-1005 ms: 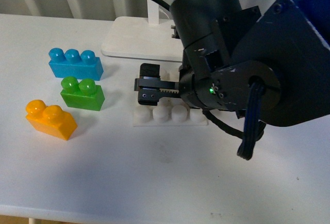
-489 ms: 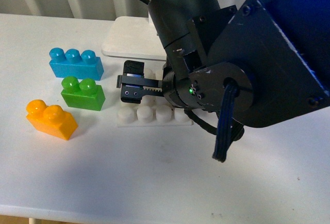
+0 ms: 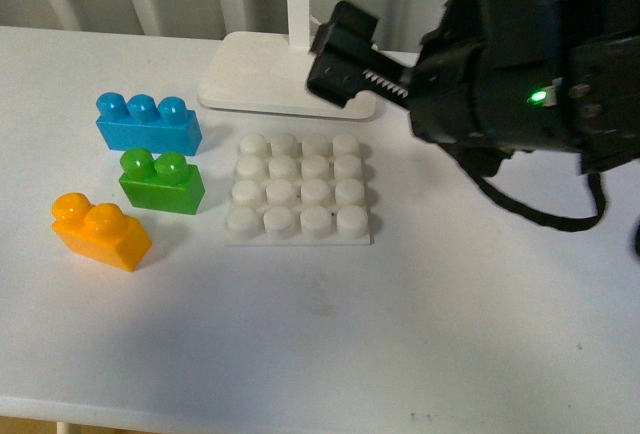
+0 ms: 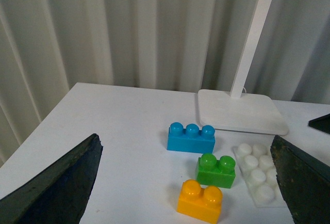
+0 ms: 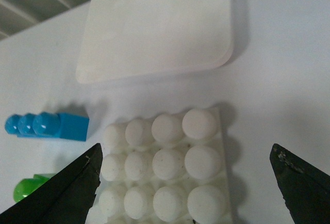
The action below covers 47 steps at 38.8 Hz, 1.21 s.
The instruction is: Insert yellow block into base center
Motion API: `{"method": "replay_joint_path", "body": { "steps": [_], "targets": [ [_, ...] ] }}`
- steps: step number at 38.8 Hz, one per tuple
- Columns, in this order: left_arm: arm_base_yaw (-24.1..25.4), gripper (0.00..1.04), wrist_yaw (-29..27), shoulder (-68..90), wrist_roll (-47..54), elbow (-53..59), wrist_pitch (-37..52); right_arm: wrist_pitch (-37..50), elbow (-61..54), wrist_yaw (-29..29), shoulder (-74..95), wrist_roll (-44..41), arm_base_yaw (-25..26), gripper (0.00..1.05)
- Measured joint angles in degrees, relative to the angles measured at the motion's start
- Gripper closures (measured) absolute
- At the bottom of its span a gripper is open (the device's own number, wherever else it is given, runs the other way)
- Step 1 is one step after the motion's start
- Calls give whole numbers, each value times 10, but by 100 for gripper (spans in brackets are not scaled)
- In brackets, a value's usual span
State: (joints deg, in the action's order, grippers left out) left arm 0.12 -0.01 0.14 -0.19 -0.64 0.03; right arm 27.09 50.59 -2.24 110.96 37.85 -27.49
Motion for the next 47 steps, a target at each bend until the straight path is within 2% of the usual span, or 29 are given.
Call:
{"method": "replay_joint_path", "body": {
  "steps": [7, 13, 15, 17, 20, 22, 25, 34, 47],
  "targets": [
    [0, 6, 0, 0, 0, 0, 0, 38, -132, 4, -159, -51, 63, 9],
    [0, 6, 0, 0, 0, 0, 0, 30, -218, 27, -296, -104, 127, 10],
    [0, 6, 0, 0, 0, 0, 0, 132, -284, -34, -363, -177, 163, 20],
    [0, 6, 0, 0, 0, 0, 0, 159, -318, -28, -416, -238, 194, 27],
    [0, 6, 0, 0, 0, 0, 0, 110, -360, 9, -531, -306, 252, 40],
    [0, 6, 0, 0, 0, 0, 0, 30, -389, 11, -645, -337, 271, 52],
    [0, 6, 0, 0, 0, 0, 0, -40, -414, 20, -753, -358, 273, 66],
    [0, 6, 0, 0, 0, 0, 0, -62, -444, 23, -839, -373, 273, 102],
    [0, 6, 0, 0, 0, 0, 0, -101, -475, 23, -908, -376, 274, 104]
  ]
}}
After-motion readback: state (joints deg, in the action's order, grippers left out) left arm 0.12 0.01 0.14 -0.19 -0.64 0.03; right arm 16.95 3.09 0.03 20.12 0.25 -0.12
